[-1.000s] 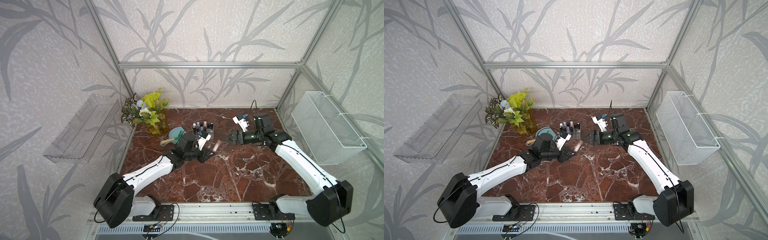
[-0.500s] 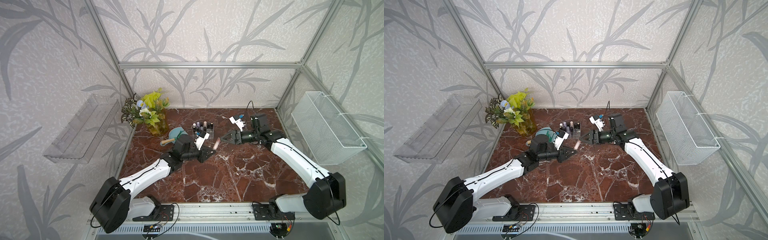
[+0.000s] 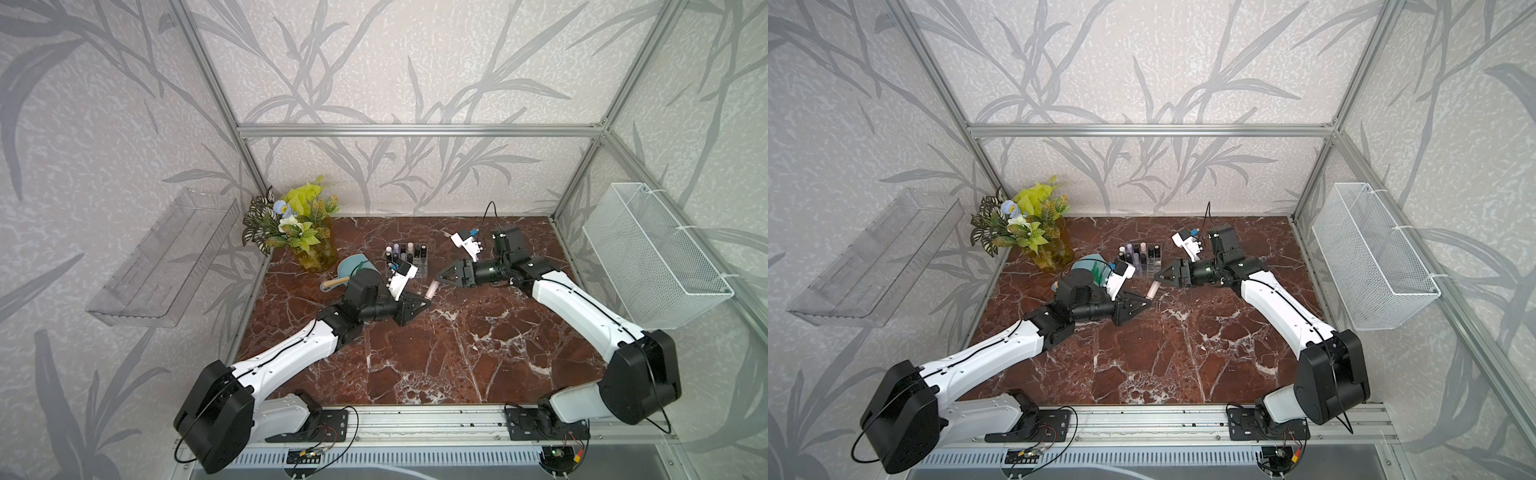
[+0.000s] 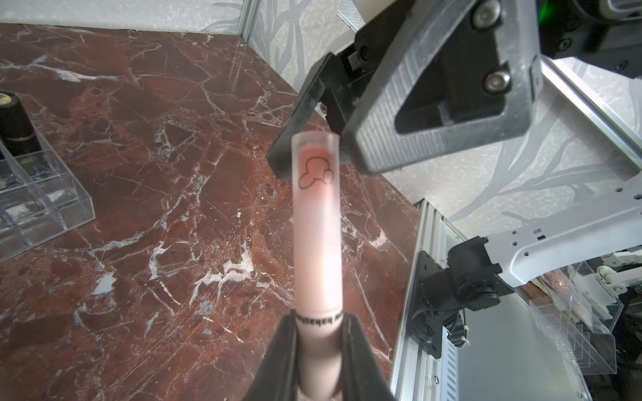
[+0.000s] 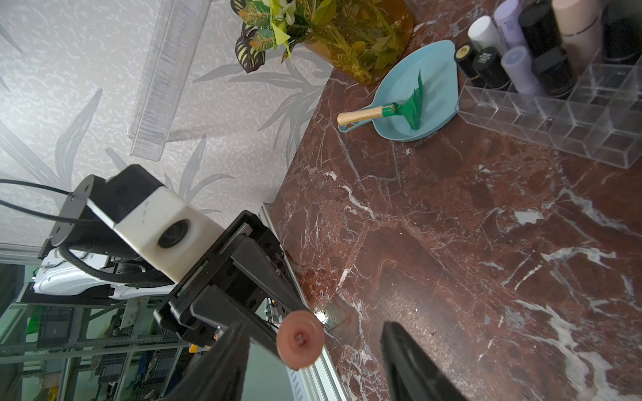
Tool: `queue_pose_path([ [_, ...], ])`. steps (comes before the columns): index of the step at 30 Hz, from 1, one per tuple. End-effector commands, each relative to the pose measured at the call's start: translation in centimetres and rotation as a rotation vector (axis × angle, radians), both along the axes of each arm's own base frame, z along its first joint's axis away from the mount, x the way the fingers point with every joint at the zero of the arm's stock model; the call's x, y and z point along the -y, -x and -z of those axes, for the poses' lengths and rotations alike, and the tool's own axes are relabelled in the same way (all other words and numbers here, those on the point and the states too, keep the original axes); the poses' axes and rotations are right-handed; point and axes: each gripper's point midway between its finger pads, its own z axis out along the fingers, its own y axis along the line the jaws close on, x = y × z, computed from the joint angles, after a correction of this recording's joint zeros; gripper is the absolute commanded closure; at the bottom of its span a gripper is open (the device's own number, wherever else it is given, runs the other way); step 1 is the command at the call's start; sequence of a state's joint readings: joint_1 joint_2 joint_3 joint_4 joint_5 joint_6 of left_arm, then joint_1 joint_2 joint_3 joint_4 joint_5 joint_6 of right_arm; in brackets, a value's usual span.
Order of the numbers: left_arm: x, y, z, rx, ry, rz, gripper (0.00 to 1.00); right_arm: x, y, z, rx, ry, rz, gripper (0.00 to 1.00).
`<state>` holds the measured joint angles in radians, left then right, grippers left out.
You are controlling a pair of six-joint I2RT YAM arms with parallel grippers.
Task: Arrange the lipsticks in the organizer
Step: Pick up the lipstick at the center of the board.
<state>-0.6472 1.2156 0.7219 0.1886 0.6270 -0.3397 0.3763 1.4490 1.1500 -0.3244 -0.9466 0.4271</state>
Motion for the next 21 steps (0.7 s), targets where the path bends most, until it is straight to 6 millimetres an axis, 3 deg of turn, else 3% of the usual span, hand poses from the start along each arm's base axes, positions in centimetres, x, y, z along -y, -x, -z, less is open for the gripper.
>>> queue_pose_path([
  [1,0.2,0.1,-0.6,0.03,0.003,0.016,0.89,-0.5,-0.6,-1.3,0.054,-0.031,-0.006,0.44],
  [11,0.0,0.0,-0.3,0.031,-0.017,0.006,0.89,-2.0,0.2,-1.1,0.04,-0.061,-0.071,0.52],
  [21,-0.1,-0.1,-0.1,0.03,-0.029,-0.003,0.9,-2.0,0.9,-0.3,0.061,-0.013,-0.073,0.58],
])
